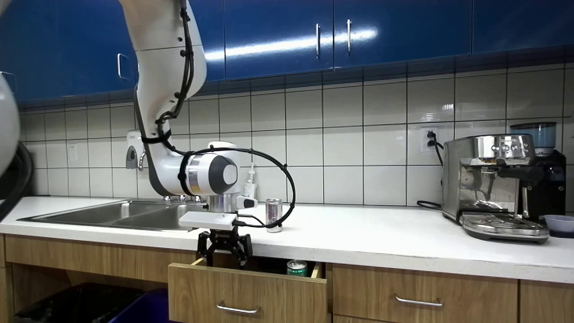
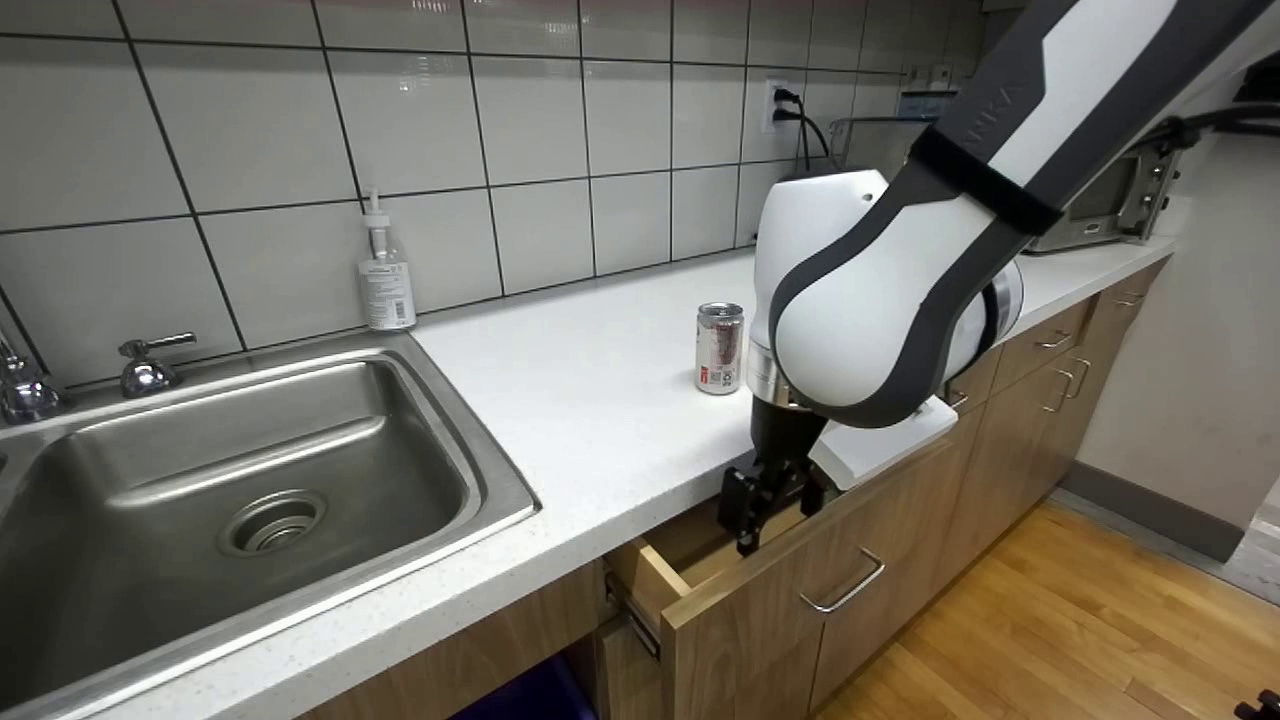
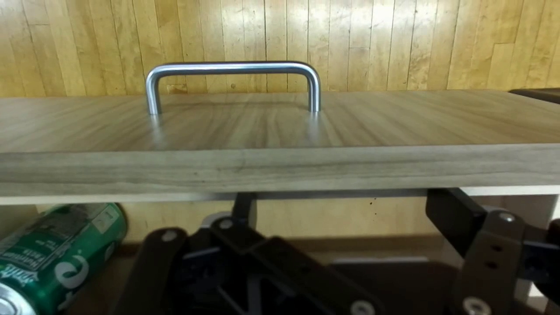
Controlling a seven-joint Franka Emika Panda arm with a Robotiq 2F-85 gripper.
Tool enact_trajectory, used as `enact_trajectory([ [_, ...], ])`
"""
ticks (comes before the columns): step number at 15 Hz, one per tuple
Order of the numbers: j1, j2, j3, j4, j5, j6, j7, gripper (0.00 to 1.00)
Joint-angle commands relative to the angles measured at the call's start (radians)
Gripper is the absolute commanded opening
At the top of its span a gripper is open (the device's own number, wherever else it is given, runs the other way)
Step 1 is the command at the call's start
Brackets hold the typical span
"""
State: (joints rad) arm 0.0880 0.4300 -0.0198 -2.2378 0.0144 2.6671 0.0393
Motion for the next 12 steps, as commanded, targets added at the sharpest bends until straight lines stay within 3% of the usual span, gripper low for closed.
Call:
enact_trajectory([
  [1,-0.008,-0.06,0.035,-0.078,0.024,-0.013,0.024,1.0],
  [12,-0.003,-0.109,0.049,-0.165,0.039,0.003,0.037,1.0],
])
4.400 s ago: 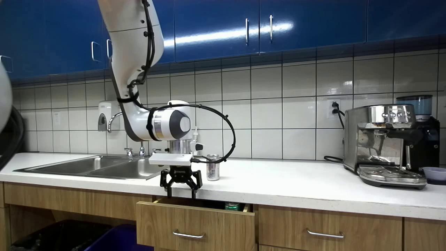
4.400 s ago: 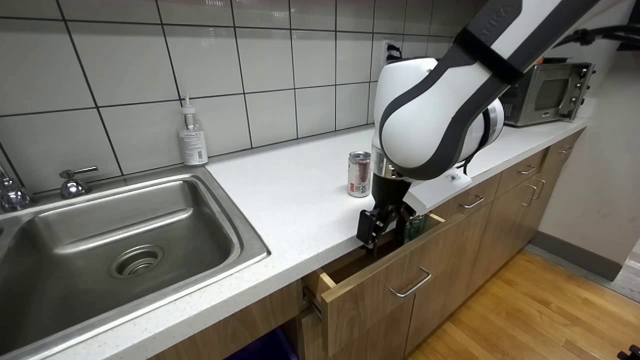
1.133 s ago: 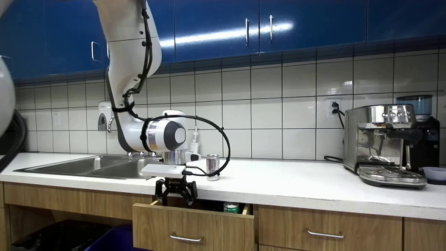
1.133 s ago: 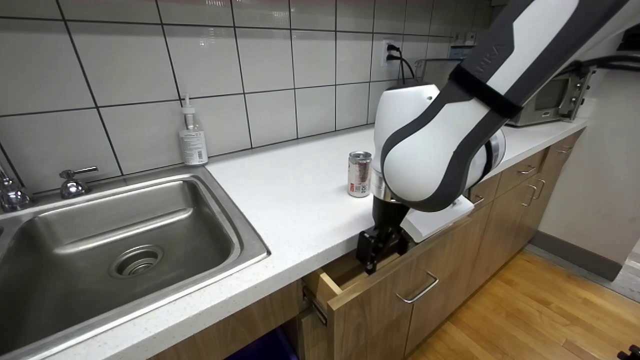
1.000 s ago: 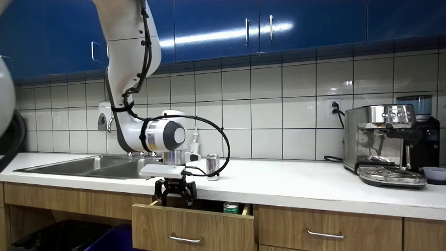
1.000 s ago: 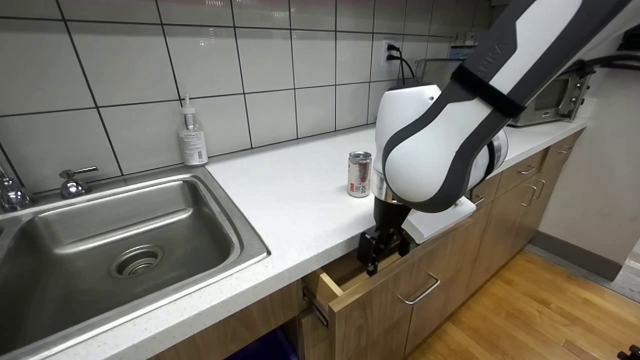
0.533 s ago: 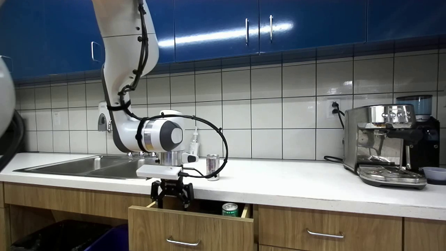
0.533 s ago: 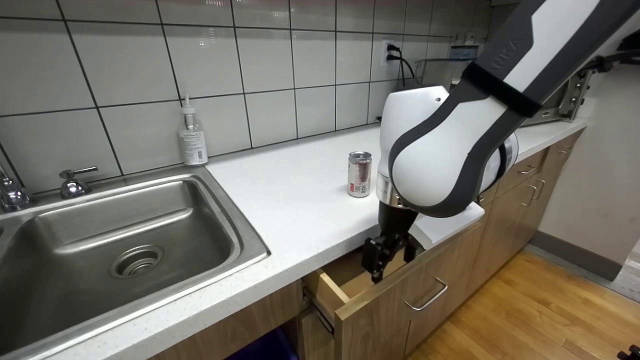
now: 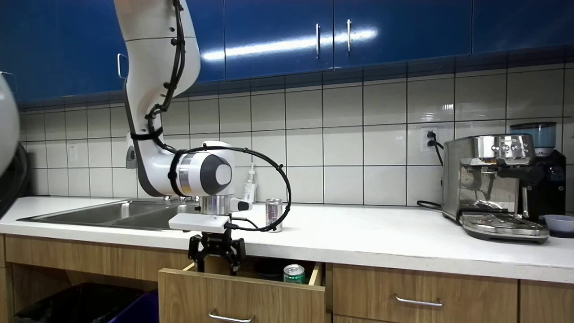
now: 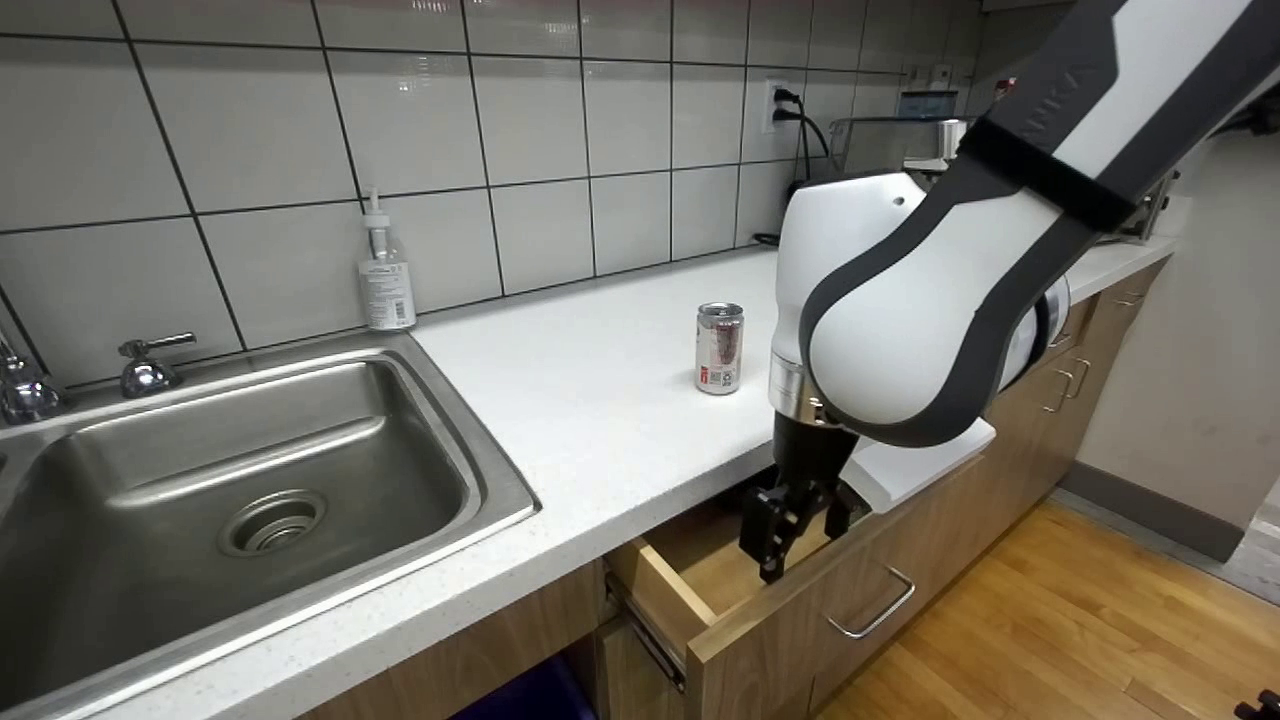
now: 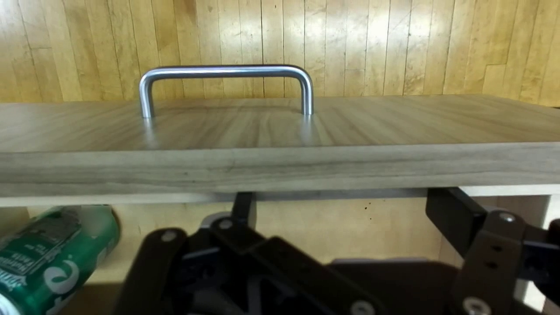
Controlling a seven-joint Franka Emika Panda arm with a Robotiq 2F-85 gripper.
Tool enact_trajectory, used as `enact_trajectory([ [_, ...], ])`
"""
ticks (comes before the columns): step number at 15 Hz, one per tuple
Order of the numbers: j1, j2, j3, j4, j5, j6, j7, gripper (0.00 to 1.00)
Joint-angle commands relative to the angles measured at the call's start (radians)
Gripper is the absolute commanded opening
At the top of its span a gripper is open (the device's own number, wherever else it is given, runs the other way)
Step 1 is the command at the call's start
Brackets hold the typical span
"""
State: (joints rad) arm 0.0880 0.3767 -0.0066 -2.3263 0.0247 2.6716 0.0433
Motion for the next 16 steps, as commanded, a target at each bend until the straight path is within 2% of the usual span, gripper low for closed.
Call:
enact_trajectory([
  [1,-0.002,-0.06,0.037,-0.086,0.03,0.001,0.034,1.0],
  [16,0.017,-0.129,0.075,-0.189,0.08,-0.006,0.1,1.0],
])
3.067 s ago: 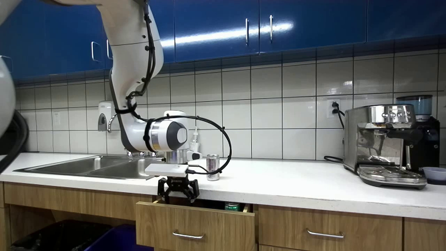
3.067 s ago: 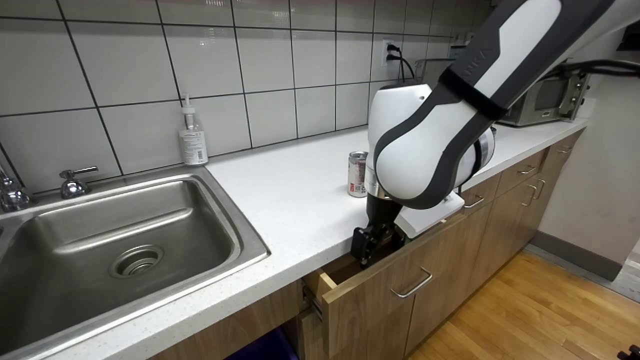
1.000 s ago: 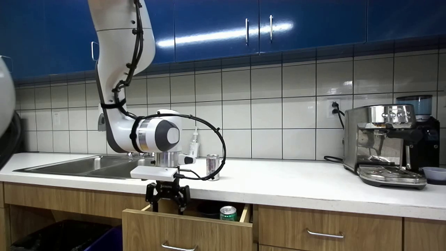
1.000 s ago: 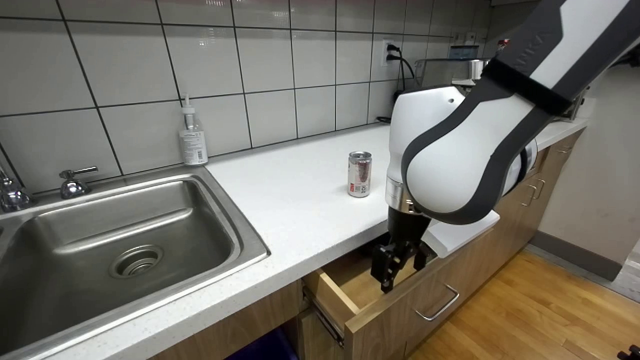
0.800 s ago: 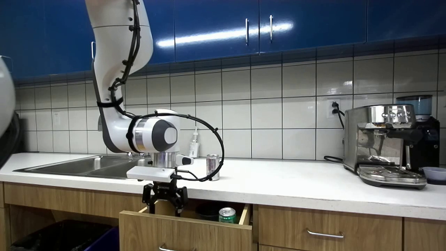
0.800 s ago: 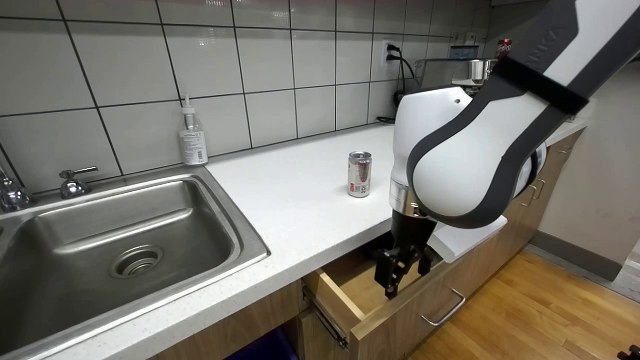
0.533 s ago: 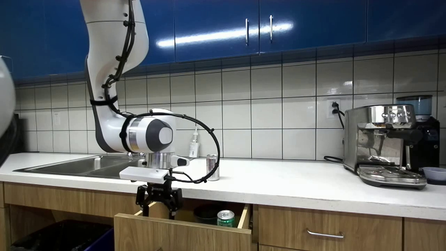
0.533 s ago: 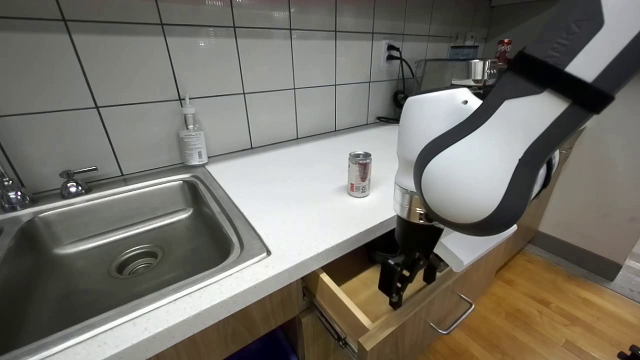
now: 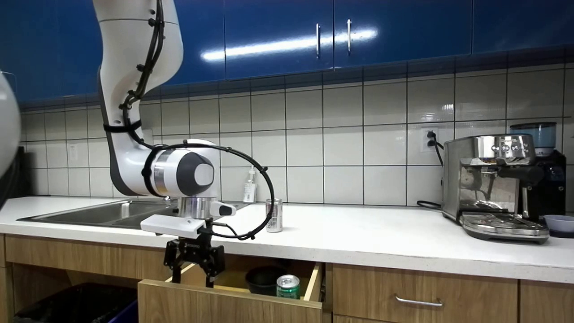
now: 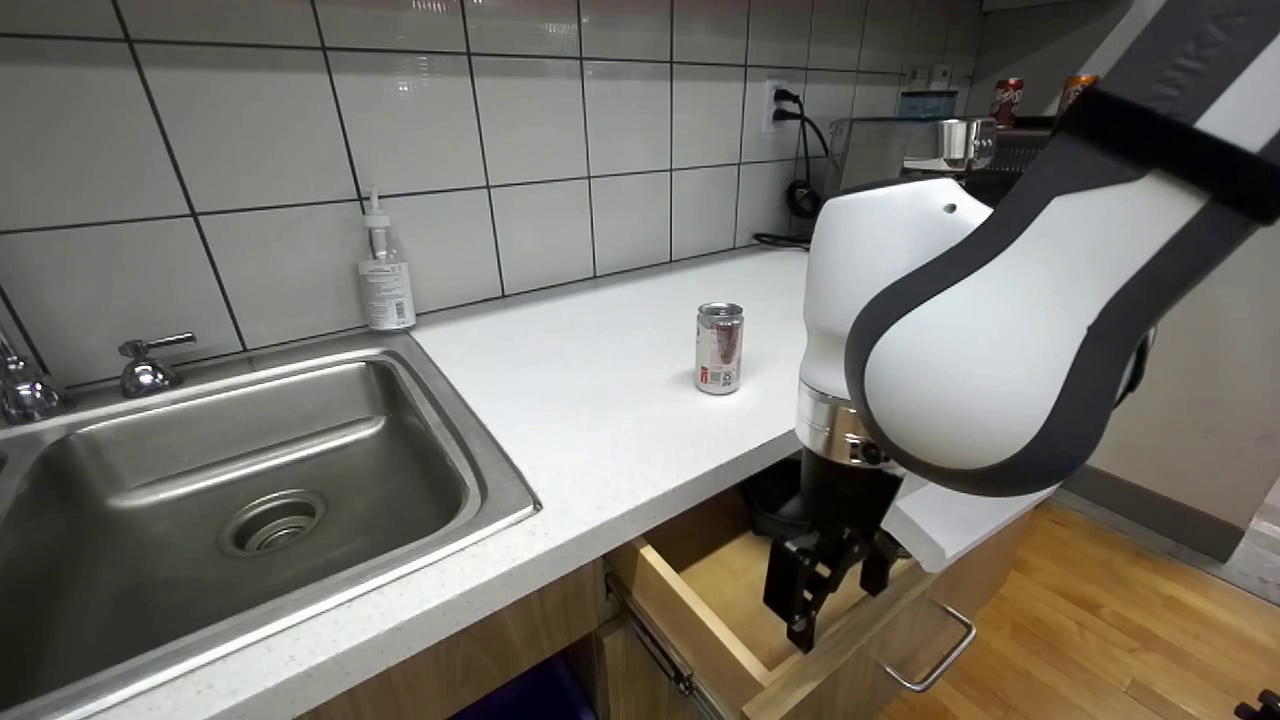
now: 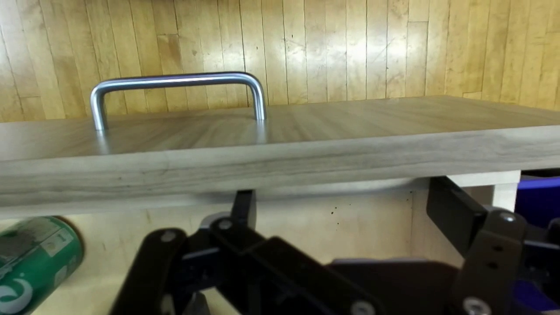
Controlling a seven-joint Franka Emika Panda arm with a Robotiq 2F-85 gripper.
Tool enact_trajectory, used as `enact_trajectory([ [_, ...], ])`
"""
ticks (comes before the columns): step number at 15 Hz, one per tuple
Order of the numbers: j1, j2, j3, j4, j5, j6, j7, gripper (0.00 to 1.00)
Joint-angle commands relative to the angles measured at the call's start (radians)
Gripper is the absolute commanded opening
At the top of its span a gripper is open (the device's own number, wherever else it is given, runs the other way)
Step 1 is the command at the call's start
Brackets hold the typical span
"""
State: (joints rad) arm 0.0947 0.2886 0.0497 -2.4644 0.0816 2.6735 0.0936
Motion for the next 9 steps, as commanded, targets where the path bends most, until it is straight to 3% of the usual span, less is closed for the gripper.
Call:
enact_trajectory([
  [1,0.012,-0.043,0.017,-0.054,0.02,-0.009,0.058,1.0],
  [9,0.018,-0.096,0.005,-0.047,0.006,-0.05,0.105,1.0],
])
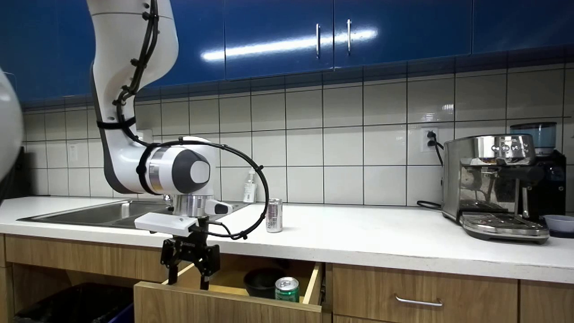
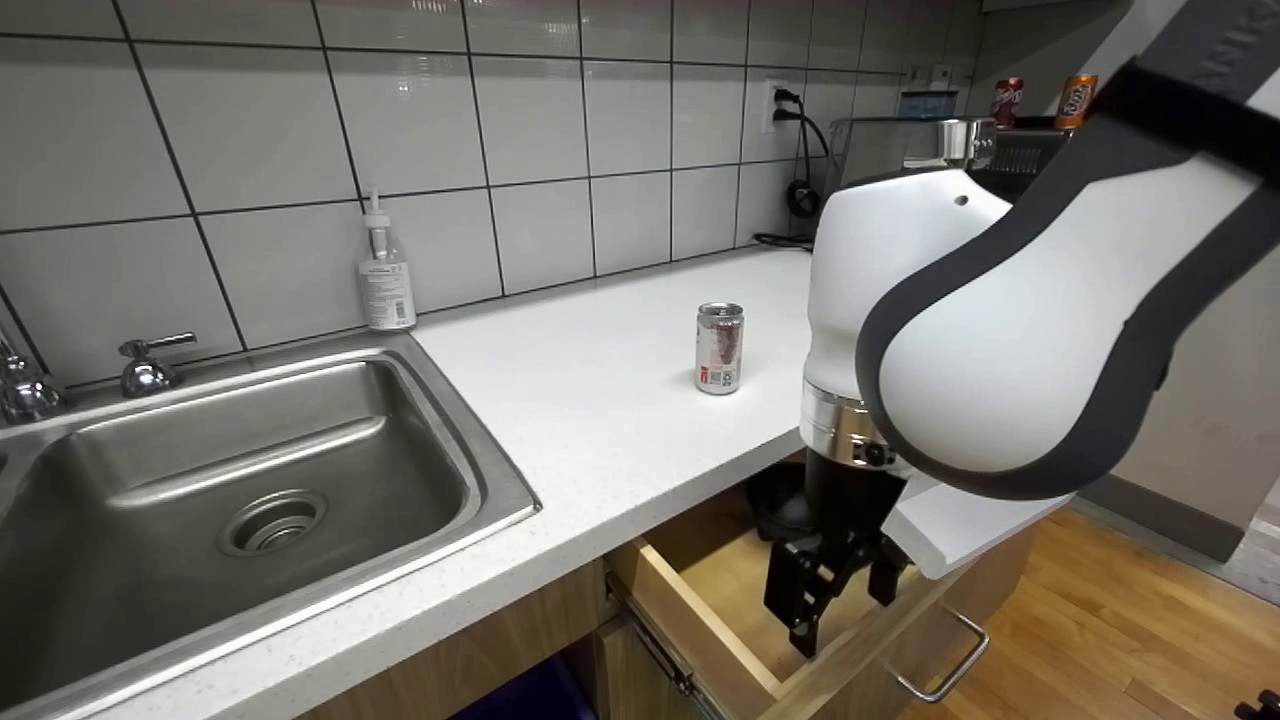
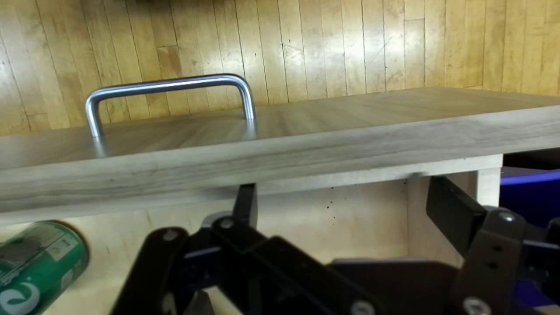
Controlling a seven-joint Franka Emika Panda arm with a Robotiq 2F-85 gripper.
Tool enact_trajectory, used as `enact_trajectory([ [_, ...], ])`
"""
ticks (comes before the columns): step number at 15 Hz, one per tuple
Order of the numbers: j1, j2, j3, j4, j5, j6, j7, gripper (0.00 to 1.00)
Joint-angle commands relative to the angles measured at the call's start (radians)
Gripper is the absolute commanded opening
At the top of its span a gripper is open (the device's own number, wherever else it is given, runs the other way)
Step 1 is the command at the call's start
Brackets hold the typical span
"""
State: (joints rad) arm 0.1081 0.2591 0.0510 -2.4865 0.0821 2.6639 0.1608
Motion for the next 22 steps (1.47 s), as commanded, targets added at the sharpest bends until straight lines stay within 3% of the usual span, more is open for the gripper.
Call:
enact_trajectory([
  [1,0.002,-0.076,0.003,-0.024,0.006,-0.046,0.038,1.0],
  [13,-0.031,-0.207,-0.027,-0.004,-0.019,-0.124,0.043,1.0],
  [22,-0.081,-0.196,-0.071,0.086,-0.059,-0.154,0.026,1.0],
])
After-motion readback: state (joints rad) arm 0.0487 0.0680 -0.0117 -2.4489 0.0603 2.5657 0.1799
